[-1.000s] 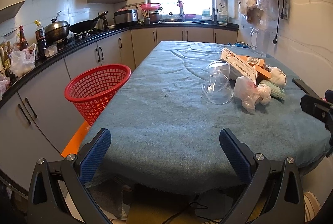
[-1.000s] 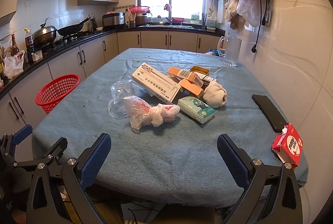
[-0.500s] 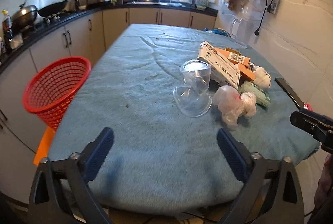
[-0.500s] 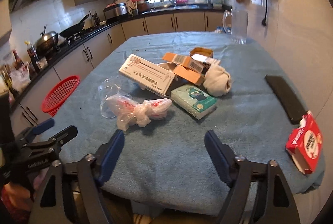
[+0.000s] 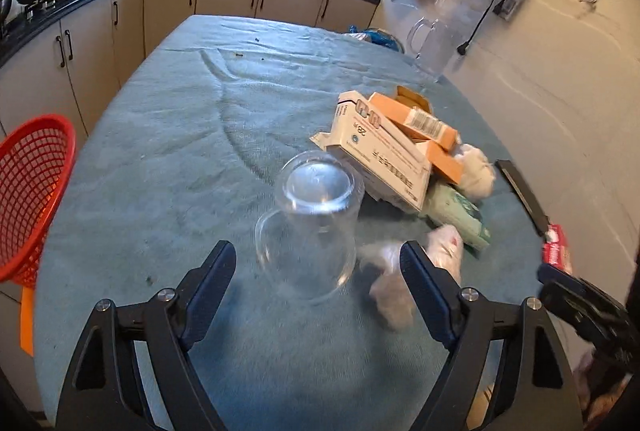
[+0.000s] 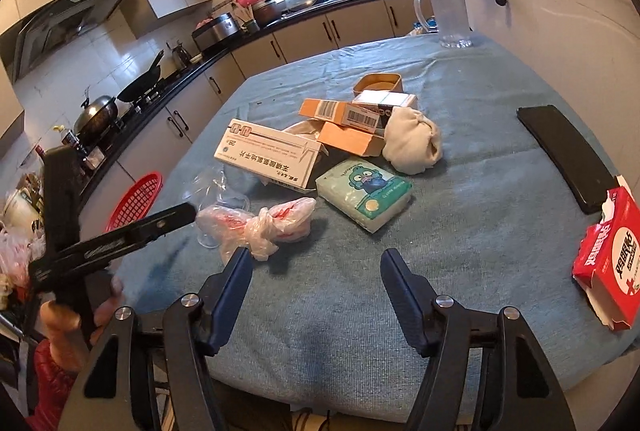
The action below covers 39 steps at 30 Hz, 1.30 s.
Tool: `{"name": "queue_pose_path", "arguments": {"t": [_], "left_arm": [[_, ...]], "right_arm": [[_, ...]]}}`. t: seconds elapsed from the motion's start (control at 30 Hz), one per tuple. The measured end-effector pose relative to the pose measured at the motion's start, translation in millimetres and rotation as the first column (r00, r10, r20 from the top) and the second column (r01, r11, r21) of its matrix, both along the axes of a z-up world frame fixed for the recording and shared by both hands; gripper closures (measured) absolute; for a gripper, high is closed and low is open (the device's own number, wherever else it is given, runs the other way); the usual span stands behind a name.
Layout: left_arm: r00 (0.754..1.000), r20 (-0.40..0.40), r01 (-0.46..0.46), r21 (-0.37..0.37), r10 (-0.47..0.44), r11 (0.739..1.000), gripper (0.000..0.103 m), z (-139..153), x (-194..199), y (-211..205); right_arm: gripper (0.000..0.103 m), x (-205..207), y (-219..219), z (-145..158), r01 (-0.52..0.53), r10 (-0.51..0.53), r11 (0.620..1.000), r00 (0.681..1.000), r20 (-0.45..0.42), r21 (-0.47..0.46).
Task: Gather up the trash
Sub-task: 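Close left tool on the clear plastic cup while right tool reaches the white plastic bag, then lift the cup with left tool while right tool grasps the white plastic bag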
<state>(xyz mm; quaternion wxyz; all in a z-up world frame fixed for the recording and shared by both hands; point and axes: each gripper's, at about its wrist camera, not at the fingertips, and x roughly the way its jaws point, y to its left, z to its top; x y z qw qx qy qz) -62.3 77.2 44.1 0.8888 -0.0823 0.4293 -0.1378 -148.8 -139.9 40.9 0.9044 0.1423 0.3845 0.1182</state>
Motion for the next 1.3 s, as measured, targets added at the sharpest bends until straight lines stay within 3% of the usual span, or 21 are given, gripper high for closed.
{"name": "queue_pose_path", "arguments": {"t": [0.07, 0.2, 0.23, 0.47, 0.6, 0.83, 1.0, 1.3], "left_arm": [[1.000, -0.010, -0.003, 0.010, 0.003, 1.000, 0.032, -4, 12, -8], [1.000, 0.005, -0.004, 0.008, 0.004, 1.000, 0.039, -6, 22, -11], [1.000, 0.007, 0.003, 0.011, -0.003, 1.000, 0.048, -7, 24, -12], [0.998, 0.061, 0.023, 0.033, -0.025, 0.999, 0.062, -4, 18, -12], [0.997, 0.080, 0.013, 0.019, -0.014, 1.000, 0.063, 2, 9, -1], [0.997, 0.077, 0.003, -0.015, -0.002, 1.000, 0.063, 5, 4, 15], [0.997, 0.075, 0.001, 0.001, -0.001, 1.000, 0.062, 2, 5, 20], [0.998, 0.054, -0.021, -0.010, 0.021, 1.000, 0.054, -5, 12, 36]], "right_arm": [[0.032, 0, -1, -1, 0.000, 0.000, 1.000, 1.000, -0.001, 0.005], [0.032, -2, -4, -3, 0.001, -0.001, 1.000, 1.000, -0.003, 0.005], [0.032, -1, -5, -3, 0.002, -0.002, 1.000, 1.000, -0.005, 0.008], [0.032, 8, -2, -6, -0.027, 0.029, 0.997, 0.999, -0.026, 0.067], [0.032, 23, 5, -7, -0.069, 0.080, 0.984, 0.995, -0.059, 0.162], [0.032, 62, 30, -12, -0.106, 0.130, 0.972, 0.986, -0.103, 0.211], [0.032, 83, 44, -19, -0.106, 0.137, 0.970, 0.982, -0.133, 0.219], [0.032, 112, 75, -31, -0.158, 0.180, 0.977, 0.972, -0.152, 0.145]]}}
